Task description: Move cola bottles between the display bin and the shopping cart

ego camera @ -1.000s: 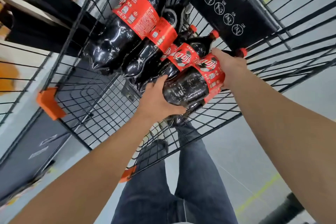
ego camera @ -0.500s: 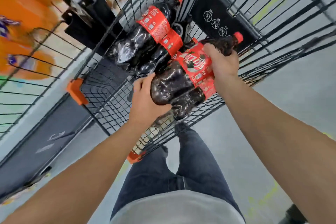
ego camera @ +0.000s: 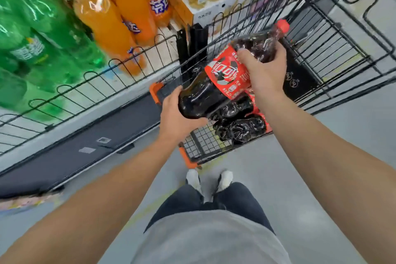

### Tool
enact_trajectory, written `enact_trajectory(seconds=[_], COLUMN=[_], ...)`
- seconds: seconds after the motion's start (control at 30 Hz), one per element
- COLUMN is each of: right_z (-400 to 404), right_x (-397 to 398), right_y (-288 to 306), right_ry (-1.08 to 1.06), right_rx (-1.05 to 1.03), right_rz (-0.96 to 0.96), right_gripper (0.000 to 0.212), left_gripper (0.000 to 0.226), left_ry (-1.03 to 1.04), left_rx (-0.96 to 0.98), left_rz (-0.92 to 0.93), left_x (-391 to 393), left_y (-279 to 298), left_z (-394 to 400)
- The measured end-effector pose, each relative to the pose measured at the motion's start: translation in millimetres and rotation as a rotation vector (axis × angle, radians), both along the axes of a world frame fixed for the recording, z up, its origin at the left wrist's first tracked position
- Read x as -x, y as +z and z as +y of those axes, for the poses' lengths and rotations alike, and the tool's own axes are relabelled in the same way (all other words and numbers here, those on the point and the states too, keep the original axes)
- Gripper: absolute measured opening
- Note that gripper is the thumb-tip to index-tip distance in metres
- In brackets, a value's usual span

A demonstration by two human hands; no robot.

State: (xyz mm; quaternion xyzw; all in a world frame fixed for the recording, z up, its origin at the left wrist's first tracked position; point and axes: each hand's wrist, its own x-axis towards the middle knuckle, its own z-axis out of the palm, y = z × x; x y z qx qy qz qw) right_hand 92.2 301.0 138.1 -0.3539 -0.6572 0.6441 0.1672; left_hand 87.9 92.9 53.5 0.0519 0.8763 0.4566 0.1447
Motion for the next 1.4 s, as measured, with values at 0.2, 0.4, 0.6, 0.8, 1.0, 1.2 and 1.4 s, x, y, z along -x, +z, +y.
enact_trajectory(seconds=[0.2,0.4,0.6,0.8,1.0,1.2,1.4], right_z=[-45.5,-96.1,-164.7,-241.4,-343.6,-465.0,-562.4], right_x=[-16.3,-39.0,-79.8,-94.4,-102.4,-99.7,-84.5], right_y=[32.8,54.0,72.2,77.6,79.4,78.0,84.5], right_ry=[0.193,0.333,0.493,0.637,0.727,0.731,0.727], right_rx=[0.054,0.1,0.089,0.001,-0.066,-0.096,-0.128], right_rz=[0.091,0.117,0.245,0.299,0.347,0.358,0.366], right_gripper=[0.096,0.127,0.095,0.077,0.073,0.068,0.071], left_gripper=[0.106,0.103,0.103,0.115,0.11,0.105,0.097], left_ry=[0.211,0.39,0.581,0.708,0.817,0.798,0.782], left_rx=[0.0,0.058,0.039,0.007,-0.017,-0.006,0.004], left_rz=[0.233,0.362,0.366,0.272,0.257,0.252,0.239], left_x=[-50.0,-119.8,-169.0,-202.2,-218.8,-218.8,-199.0], left_y=[22.8,44.1,61.9,64.0,59.6,56.6,61.0], left_z=[-44.8,-89.2,-144.4,-208.1,-298.6,-419.4,-516.8])
